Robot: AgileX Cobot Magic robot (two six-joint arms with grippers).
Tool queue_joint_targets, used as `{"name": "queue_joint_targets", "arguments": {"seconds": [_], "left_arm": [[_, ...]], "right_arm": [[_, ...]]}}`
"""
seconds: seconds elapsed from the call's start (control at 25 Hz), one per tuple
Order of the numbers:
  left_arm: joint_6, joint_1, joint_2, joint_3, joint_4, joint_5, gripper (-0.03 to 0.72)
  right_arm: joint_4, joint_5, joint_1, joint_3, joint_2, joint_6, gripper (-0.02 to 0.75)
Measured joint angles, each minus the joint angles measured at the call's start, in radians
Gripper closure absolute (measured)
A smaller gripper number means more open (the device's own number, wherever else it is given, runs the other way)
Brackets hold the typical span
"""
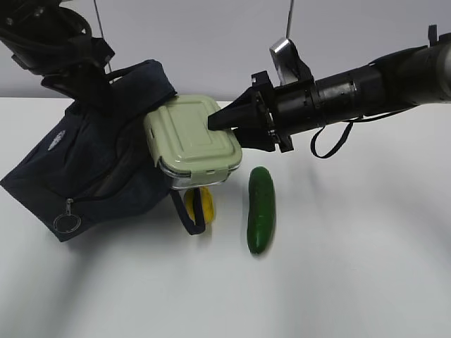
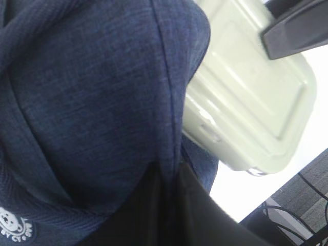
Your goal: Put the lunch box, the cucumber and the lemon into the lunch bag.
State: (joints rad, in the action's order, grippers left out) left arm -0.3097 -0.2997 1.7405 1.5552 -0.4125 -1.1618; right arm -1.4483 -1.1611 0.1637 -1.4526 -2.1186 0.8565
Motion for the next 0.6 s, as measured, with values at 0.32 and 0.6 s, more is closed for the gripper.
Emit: {"name": "queue_joint_targets", "arguments": {"seconds": [0.32, 0.6], "left_arm": [[-0.008, -0.02, 0.0, 0.0, -0.015, -0.019, 0.677], [-0.011, -0.04, 0.0, 0.002, -0.023, -0.022, 0.677]], "right_arm": [[-0.013, 0.005, 0.037, -0.05, -0.012, 0.011, 0.38], [-0.011, 0.019, 0.048, -0.098, -0.013, 0.011, 0.38]]}}
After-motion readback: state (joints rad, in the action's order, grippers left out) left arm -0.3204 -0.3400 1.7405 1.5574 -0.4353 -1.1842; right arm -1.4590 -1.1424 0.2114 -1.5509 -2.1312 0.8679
